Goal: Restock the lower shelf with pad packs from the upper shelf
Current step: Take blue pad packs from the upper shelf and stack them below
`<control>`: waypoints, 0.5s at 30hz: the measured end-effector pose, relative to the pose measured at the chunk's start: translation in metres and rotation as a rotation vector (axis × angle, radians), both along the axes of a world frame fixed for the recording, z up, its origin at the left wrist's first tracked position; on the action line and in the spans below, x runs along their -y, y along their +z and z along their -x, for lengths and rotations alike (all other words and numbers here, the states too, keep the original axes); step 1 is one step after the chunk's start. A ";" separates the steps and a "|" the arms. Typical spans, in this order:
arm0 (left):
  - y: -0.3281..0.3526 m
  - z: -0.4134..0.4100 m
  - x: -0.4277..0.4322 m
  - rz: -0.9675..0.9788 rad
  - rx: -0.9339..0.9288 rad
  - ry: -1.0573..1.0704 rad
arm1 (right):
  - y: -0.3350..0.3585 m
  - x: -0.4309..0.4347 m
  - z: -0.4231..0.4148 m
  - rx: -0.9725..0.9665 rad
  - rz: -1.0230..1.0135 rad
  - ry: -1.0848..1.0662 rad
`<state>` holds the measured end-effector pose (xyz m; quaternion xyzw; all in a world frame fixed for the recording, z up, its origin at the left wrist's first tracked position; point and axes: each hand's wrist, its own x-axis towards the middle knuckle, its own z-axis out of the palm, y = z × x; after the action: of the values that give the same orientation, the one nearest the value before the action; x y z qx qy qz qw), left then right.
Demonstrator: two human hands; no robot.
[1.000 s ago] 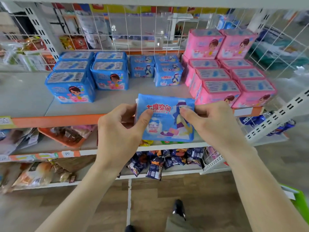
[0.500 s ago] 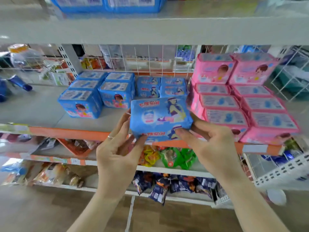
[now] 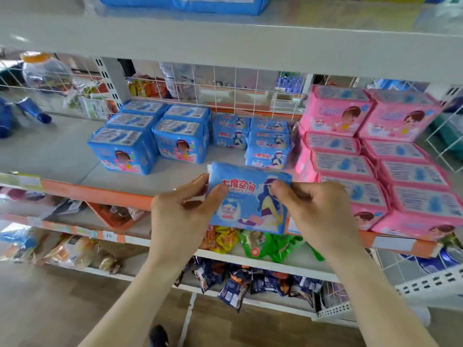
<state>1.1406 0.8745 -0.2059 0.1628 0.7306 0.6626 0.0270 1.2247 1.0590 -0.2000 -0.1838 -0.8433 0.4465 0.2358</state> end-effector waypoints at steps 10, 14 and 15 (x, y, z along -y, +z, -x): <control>-0.044 0.081 0.043 0.037 0.007 -0.143 | -0.035 0.054 0.057 -0.054 0.073 -0.053; -0.069 0.104 0.053 0.065 -0.097 -0.160 | -0.068 0.074 0.074 -0.112 0.082 -0.106; -0.075 0.108 0.055 0.068 -0.104 -0.154 | -0.075 0.079 0.077 -0.121 0.097 -0.121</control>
<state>1.0330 0.8196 -0.2812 0.2516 0.7383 0.6242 0.0452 1.1480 0.9801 -0.2752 -0.2183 -0.7923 0.4822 0.3036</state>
